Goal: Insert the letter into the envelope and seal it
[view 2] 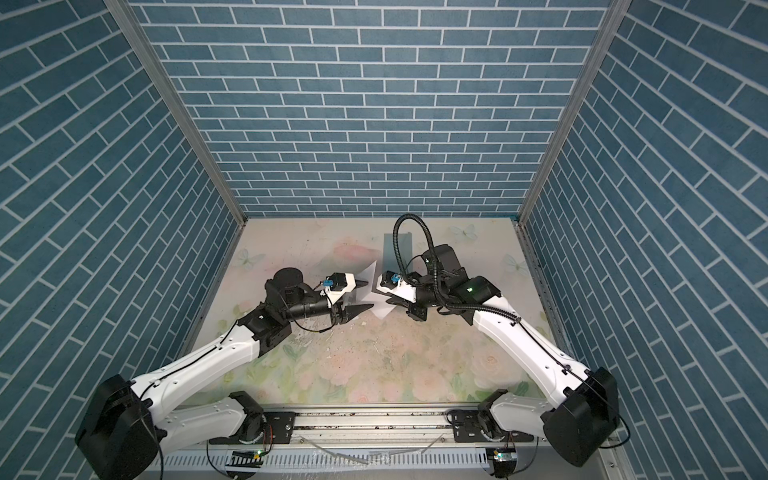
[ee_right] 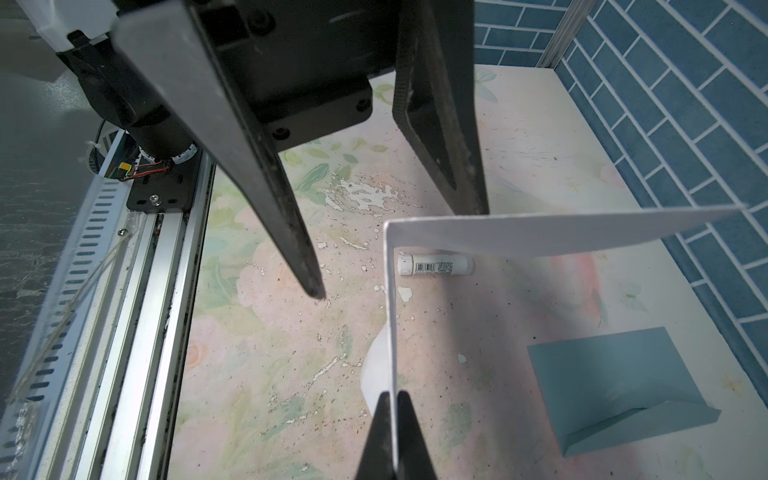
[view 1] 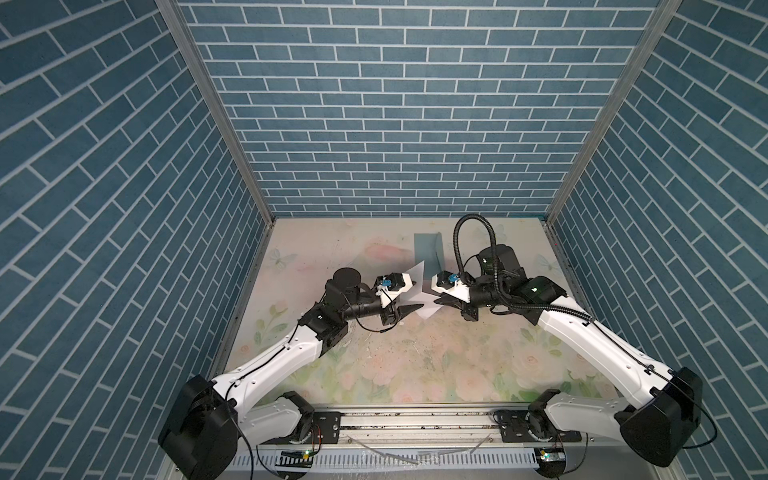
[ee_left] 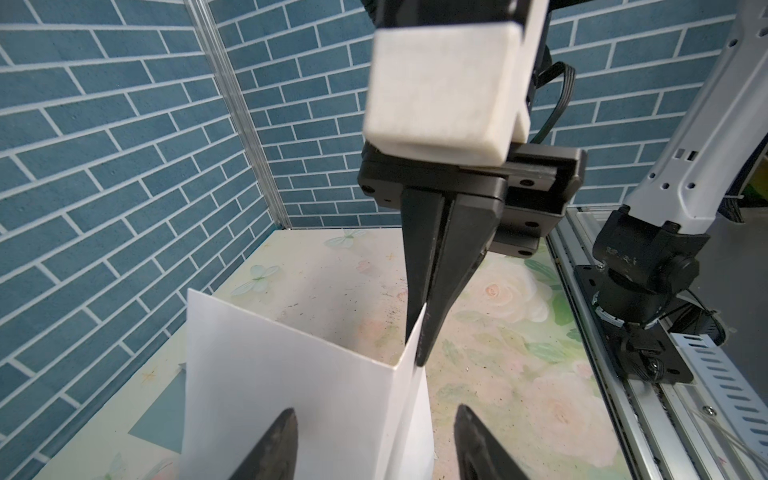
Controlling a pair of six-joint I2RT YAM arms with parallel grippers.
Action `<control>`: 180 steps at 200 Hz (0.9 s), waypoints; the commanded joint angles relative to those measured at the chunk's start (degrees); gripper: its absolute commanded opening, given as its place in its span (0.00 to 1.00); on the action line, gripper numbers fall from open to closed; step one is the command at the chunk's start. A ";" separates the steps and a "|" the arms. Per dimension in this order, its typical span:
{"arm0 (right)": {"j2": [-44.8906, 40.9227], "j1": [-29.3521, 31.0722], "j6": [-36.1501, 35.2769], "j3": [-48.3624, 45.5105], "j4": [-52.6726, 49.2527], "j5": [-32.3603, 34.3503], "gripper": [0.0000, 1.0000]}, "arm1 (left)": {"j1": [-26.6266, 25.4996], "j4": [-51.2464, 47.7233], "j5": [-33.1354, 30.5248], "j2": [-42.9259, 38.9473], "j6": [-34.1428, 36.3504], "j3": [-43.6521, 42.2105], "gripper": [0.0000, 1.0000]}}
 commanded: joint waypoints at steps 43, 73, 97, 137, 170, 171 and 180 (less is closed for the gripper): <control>0.73 0.78 0.35 0.93 0.47 -1.47 0.00 | -0.52 0.22 2.49 1.24 0.23 2.04 0.39; 0.67 0.95 0.38 0.96 0.49 -1.38 0.00 | -0.55 0.00 2.99 1.72 0.23 2.28 0.34; 0.67 1.08 0.34 1.01 0.49 -1.22 0.00 | -0.69 0.00 3.20 2.10 0.23 2.44 0.29; 0.73 1.07 0.40 0.84 0.49 -1.00 0.00 | -0.74 -0.38 3.44 2.36 0.23 2.46 0.18; 0.67 1.07 0.86 0.77 0.74 -0.34 0.00 | -0.75 -0.45 3.37 2.59 0.25 2.45 0.02; 0.63 1.10 0.88 0.76 0.74 -0.33 0.00 | -0.74 -0.49 3.40 2.52 0.24 2.45 0.02; 0.43 1.10 1.18 0.70 0.92 0.09 0.02 | -0.73 -0.44 3.29 2.45 0.23 2.50 0.00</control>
